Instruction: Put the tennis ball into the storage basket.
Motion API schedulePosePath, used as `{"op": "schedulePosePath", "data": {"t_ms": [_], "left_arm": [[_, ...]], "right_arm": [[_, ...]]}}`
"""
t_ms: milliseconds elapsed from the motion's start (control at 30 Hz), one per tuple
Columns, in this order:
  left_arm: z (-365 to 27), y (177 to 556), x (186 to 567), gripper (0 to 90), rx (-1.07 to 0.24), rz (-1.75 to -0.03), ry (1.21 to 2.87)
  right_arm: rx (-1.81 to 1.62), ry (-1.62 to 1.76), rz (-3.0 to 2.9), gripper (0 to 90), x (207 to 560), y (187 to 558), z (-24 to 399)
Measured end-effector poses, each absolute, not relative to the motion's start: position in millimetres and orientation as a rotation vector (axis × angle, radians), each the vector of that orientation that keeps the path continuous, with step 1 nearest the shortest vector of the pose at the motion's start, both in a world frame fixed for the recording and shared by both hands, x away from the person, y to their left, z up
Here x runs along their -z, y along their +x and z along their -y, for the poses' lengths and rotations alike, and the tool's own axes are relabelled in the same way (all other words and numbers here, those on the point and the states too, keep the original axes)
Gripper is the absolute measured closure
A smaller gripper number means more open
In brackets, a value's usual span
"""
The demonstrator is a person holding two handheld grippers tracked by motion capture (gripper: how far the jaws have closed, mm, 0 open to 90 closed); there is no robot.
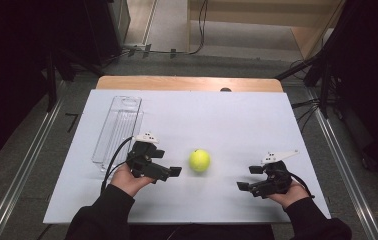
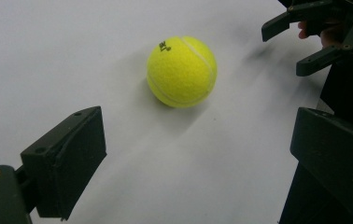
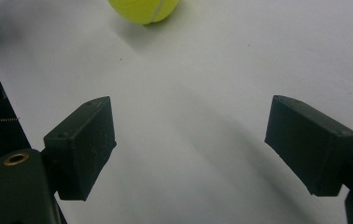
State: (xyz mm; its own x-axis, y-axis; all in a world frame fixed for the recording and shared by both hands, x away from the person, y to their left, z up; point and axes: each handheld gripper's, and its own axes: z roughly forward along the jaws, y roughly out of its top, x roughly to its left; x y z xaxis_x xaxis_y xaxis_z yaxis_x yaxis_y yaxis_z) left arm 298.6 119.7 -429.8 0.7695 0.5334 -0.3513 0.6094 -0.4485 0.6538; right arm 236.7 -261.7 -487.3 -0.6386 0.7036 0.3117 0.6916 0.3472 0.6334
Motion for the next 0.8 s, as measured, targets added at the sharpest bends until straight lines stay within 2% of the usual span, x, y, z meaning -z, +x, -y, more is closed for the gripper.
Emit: {"op": "schedulePosePath", "data": {"t_ms": [800], "left_arm": [[-87,321,425,3.6,0.098,-0.848,2.171]], "right_arm": [[-1.183,1.330,-2.573,13.9,488,237,261]]}}
